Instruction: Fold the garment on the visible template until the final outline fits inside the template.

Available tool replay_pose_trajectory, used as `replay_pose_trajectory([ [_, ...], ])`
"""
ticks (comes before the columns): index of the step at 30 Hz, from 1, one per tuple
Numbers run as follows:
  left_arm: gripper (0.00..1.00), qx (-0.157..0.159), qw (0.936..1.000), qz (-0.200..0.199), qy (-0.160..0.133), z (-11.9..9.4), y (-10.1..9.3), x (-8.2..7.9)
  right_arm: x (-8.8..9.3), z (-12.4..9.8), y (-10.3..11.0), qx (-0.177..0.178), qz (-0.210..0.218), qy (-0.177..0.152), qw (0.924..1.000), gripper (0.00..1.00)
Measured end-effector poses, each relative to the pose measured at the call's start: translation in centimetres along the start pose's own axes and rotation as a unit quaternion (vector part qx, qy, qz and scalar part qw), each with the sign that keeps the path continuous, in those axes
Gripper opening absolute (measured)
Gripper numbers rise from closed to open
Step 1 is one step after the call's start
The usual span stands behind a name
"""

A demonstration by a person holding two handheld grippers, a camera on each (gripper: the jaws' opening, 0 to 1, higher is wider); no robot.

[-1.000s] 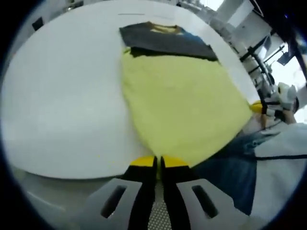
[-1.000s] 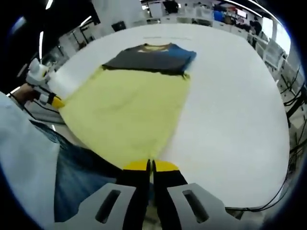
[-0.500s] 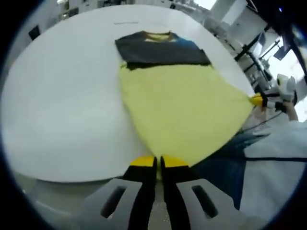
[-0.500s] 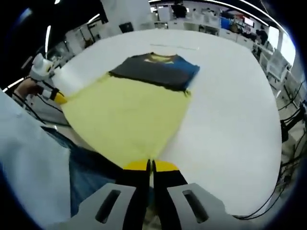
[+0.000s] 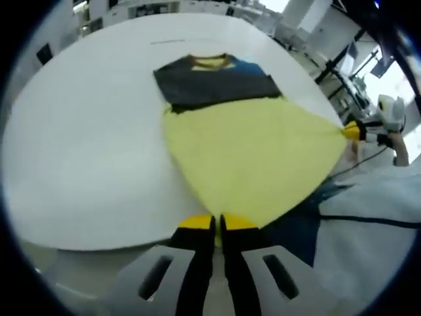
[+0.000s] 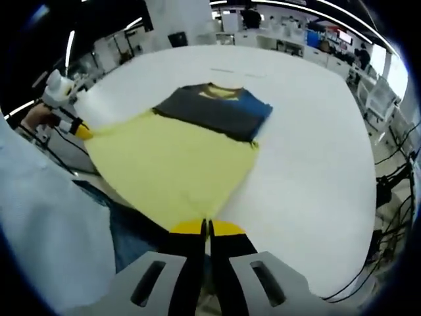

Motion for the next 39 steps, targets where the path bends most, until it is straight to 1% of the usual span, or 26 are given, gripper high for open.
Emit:
replay_pose_trajectory([
  [4, 0.0, 0.0, 1.0, 0.002, -0.002, -0.6, 0.1, -0.1, -0.1, -0.4, 0.1, 0.0, 0.0, 0.008, 1.0, 0.02],
  [9, 0.0, -0.003, 0.9999, 0.01, -0.002, -1.3, -0.1, -0.5, -1.0, -1.5, 0.5, 0.001, -0.007, 0.007, 0.9999, 0.02],
  [12, 0.0, -0.004, 1.0, 0.009, 0.001, -1.8, -0.2, -0.6, -1.4, -2.1, 0.7, 0.001, -0.012, 0.01, 0.9999, 0.02],
  [16, 0.0, -0.001, 1.0, 0.007, 0.003, -2.3, -0.5, -0.6, -1.6, -2.7, 0.9, 0.001, -0.016, 0.018, 0.9997, 0.02],
  [21, 0.0, -0.006, 0.9999, 0.009, 0.009, -3.1, -0.8, -0.5, -1.8, -3.4, 1.3, -0.006, -0.016, 0.023, 0.9996, 0.02],
  [26, 0.0, -0.003, 0.9998, 0.012, 0.014, -3.8, -0.9, -0.5, -1.8, -4.0, 1.4, -0.015, -0.019, 0.027, 0.9994, 0.02],
  [30, 0.0, -0.003, 0.9995, 0.014, 0.027, -4.2, -1.2, -0.4, -1.8, -4.4, 1.6, -0.018, -0.023, 0.037, 0.9989, 0.02],
  [32, 0.0, -0.004, 0.9995, 0.018, 0.027, -4.5, -1.4, -0.4, -1.9, -4.8, 1.8, -0.017, -0.027, 0.04, 0.9987, 0.02],
  [35, 0.0, -0.008, 0.9995, 0.016, 0.028, -5.1, -1.5, -0.5, -2.1, -5.3, 1.8, -0.017, -0.027, 0.038, 0.9988, 0.02],
  [39, 0.0, -0.012, 0.9992, 0.024, 0.03, -5.8, -1.8, -0.7, -2.3, -5.9, 1.9, -0.021, -0.031, 0.035, 0.9987, 0.02],
])
Point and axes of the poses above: the point that each gripper's makers call its tool centre point, and the gripper's own axes: z roughly forward along the fingers, y roughly to its left, x roughly out of its underside, the point moved 10 cm from there along -z, roughly backward along the fingers, and after that the axes turned 2 degrees about -z, right-handed, at the moved point
